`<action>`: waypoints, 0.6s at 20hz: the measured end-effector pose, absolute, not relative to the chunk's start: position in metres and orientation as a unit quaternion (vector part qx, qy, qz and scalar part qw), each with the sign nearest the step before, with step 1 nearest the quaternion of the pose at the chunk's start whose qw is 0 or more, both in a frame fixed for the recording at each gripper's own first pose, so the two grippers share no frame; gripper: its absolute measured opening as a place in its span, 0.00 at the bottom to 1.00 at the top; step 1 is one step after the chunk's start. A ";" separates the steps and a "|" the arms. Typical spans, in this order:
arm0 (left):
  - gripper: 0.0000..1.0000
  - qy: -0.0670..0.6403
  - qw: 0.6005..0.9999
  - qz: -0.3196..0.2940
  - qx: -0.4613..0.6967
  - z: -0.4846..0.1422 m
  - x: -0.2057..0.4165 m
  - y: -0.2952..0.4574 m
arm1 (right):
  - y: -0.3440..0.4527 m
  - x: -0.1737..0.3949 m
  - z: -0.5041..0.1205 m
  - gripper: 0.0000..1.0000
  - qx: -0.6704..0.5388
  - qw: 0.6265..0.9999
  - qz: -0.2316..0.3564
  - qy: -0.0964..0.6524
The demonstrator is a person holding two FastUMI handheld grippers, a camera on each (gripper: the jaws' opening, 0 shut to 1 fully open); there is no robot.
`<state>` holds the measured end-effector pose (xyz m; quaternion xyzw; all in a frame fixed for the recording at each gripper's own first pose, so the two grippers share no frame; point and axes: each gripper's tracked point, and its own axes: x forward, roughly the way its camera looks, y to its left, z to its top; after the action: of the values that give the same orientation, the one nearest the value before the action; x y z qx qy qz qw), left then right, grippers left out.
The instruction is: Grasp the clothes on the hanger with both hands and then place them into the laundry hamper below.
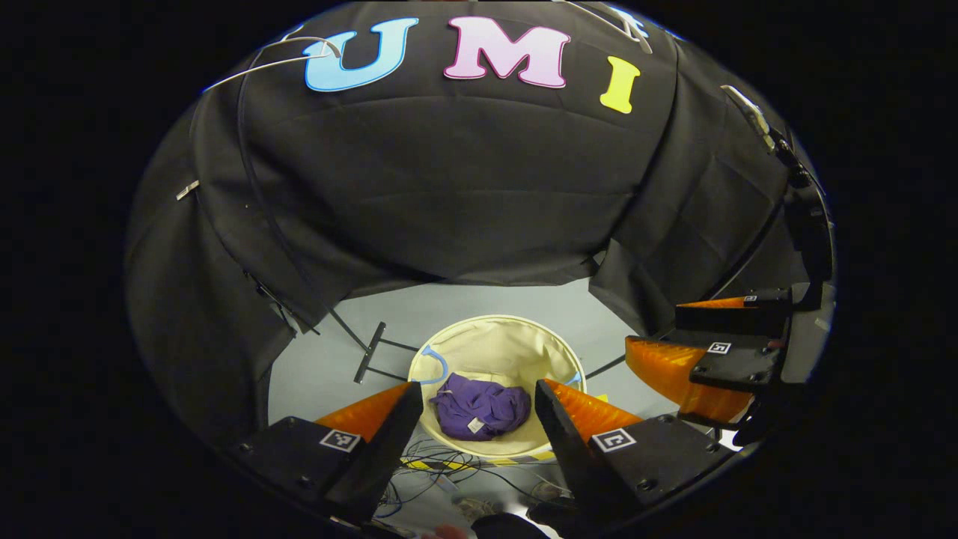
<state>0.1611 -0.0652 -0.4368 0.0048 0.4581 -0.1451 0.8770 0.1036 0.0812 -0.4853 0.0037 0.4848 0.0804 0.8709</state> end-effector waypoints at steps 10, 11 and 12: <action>0.96 0.382 0.911 -0.153 -0.014 -0.355 0.158 -0.070 | 0.075 0.111 -0.394 1.00 0.030 0.915 0.073 0.397; 0.96 0.365 0.918 -0.156 -0.010 -0.339 0.159 -0.071 | 0.072 0.113 -0.378 1.00 0.033 0.922 0.071 0.379; 0.96 0.344 0.926 -0.156 -0.004 -0.322 0.160 -0.071 | 0.065 0.117 -0.360 1.00 0.034 0.931 0.067 0.357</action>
<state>0.1600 -0.0713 -0.3221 -0.0044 0.3441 -0.1556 0.9260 0.1165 0.0655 -0.3598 0.0338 0.3573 0.0668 0.9310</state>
